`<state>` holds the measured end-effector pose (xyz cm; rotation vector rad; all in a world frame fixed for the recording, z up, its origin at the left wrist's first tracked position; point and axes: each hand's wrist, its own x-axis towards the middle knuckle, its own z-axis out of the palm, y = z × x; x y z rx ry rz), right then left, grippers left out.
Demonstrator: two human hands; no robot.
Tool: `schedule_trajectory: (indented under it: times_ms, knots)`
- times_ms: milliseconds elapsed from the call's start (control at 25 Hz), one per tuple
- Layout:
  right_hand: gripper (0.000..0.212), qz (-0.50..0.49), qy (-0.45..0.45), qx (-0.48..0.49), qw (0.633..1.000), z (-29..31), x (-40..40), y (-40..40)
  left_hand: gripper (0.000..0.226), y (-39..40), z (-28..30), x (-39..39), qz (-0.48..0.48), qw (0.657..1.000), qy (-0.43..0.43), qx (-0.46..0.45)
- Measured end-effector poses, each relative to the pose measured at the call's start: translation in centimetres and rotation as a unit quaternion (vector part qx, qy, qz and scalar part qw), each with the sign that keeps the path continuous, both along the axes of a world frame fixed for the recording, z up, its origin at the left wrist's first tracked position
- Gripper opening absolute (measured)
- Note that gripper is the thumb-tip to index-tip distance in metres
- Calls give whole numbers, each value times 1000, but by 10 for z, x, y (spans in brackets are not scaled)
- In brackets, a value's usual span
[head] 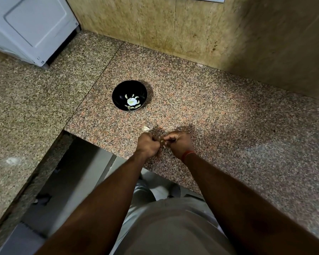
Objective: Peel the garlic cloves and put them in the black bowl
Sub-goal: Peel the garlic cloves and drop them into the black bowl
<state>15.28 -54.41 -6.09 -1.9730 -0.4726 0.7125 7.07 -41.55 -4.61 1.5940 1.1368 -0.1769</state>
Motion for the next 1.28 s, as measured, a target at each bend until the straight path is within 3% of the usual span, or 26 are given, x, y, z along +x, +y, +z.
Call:
schedule_trajectory:
  times_ms: [160, 280, 400, 520, 760, 1160, 1280]
  knots:
    - [15, 8, -12, -1, 1000, 4, -1, 2, 8, -3, 0, 4, -8, 1000, 16, 7]
    - [15, 3, -6, 23, 1000, 7, 4, 4, 5, -3, 4, 1, 29, 997, -31, -59]
    - [14, 5, 32, 34, 999, 8, 7, 1, 18, -4, 9, -6, 71, 986, -70, -131]
    - [15, -4, 76, 40, 996, 5, 5, -2, 19, -9, 13, -10, 82, 983, -76, -145]
    - [18, -53, 179, 94, 978, 11, 4, -5, 23, -9, 8, -8, 81, 989, -49, -111]
    - [23, -120, 272, 127, 946, 15, 9, -13, 9, -11, 7, -1, -2, 996, -13, 90]
    - [19, -133, 284, 119, 942, 17, 10, -14, 19, -16, 10, -1, 5, 997, -40, 59]
